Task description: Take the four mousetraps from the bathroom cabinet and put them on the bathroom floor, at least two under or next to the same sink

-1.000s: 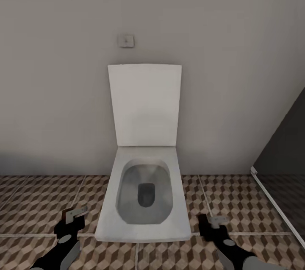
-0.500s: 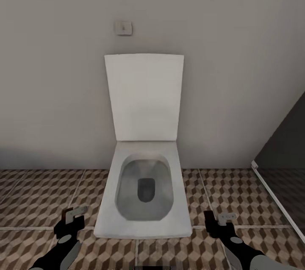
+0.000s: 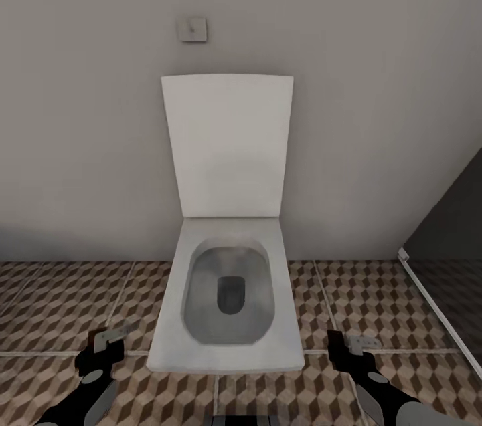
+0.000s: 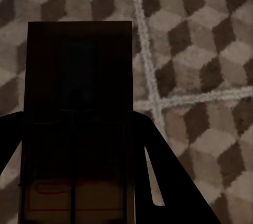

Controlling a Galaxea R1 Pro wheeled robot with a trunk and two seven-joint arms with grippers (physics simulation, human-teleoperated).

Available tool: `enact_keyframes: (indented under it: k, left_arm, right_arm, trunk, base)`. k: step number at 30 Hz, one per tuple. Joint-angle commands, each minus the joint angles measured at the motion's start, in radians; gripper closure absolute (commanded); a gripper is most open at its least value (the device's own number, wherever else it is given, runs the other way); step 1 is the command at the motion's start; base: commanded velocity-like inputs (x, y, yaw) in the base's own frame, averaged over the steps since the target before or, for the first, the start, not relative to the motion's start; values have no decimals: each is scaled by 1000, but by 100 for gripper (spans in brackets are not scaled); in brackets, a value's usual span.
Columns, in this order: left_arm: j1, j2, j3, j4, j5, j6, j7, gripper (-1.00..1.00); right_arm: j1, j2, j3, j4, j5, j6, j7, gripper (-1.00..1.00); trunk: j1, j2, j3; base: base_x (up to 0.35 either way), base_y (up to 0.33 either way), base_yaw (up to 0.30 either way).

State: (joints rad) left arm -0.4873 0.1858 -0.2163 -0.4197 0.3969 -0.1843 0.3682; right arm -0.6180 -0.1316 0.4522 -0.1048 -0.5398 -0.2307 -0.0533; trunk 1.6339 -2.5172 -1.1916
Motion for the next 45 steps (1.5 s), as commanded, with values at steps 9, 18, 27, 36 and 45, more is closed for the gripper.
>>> enact_keyframes:
  k: [9,18,27,36,45]
  left_arm:
    - [-1,4,-11,-9,-104,-1,7,100]
    - [-1,-10,-5,-10,-217,-4,5,100]
    - [-1,-24,-5,-10,-223,-3,4,100]
    - [-1,-25,-3,-10,-223,-5,4,100]
    - [-1,-18,-2,-10,-222,-12,10,100]
  right_arm:
    - [0,0,7,-31,-7,-1,-5,100]
    - [0,0,6,-36,-6,-1,-5,100]
    - [0,0,7,-36,-6,-1,-5,100]
    - [0,0,8,-36,-6,-1,-5,100]
    - [0,0,8,-36,-6,-1,-5,100]
  trunk:
    - [0,0,-1]
    - [0,0,-1]
    - [0,0,-1]
    - [3,-2,-28]
    - [7,-4,-63]
  base:
    - [0,0,0]
    - [0,0,0]
    - [0,0,0]
    - [0,0,0]
    - [0,0,0]
